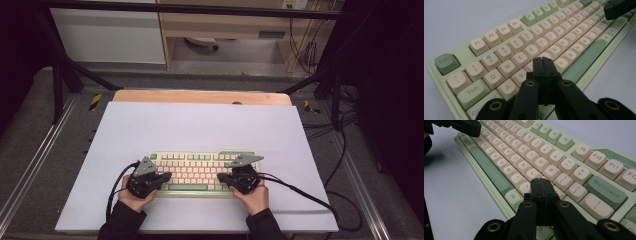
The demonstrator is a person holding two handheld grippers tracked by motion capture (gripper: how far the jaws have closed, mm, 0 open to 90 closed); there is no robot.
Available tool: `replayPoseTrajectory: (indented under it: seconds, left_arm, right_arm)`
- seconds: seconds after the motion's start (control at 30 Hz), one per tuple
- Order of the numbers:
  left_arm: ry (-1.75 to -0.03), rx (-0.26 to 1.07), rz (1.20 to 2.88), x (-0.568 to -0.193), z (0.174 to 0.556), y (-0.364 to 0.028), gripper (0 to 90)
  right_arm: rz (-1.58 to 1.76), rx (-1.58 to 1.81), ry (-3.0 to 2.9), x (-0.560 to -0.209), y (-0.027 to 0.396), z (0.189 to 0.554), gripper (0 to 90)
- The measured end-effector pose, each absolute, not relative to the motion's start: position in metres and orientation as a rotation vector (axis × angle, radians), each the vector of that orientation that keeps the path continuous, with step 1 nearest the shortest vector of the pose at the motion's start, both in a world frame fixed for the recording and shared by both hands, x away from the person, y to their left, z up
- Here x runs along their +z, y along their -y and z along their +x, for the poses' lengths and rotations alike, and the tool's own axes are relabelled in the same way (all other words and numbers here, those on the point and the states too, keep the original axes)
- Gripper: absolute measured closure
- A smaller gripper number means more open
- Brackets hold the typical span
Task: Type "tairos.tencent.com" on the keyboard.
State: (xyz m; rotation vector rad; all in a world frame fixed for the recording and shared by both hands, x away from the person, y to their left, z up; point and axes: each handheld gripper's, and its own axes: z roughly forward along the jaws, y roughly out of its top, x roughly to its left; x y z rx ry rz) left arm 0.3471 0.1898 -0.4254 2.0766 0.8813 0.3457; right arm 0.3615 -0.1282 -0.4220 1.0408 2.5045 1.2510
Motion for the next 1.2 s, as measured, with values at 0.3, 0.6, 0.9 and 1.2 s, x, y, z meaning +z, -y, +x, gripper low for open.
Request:
replayPoseTrajectory:
  seconds: [0.3,0.6,0.9,1.2]
  left_arm:
    - [-0.862,0.338,2.095,-0.428,0.347,-0.18,90.0]
    - [-0.85,0.332,2.107,-0.431,0.347,-0.175,90.0]
    - [-0.848,0.331,2.11,-0.432,0.347,-0.175,90.0]
    - [-0.846,0.328,2.116,-0.433,0.348,-0.175,90.0]
  right_arm:
    - [1.036,1.256,-2.504,-0.422,0.128,0.362,90.0]
    - [1.038,1.256,-2.503,-0.422,0.128,0.362,90.0]
    - [1.036,1.257,-2.504,-0.422,0.128,0.361,90.0]
    - [1.037,1.255,-2.506,-0.422,0.128,0.361,90.0]
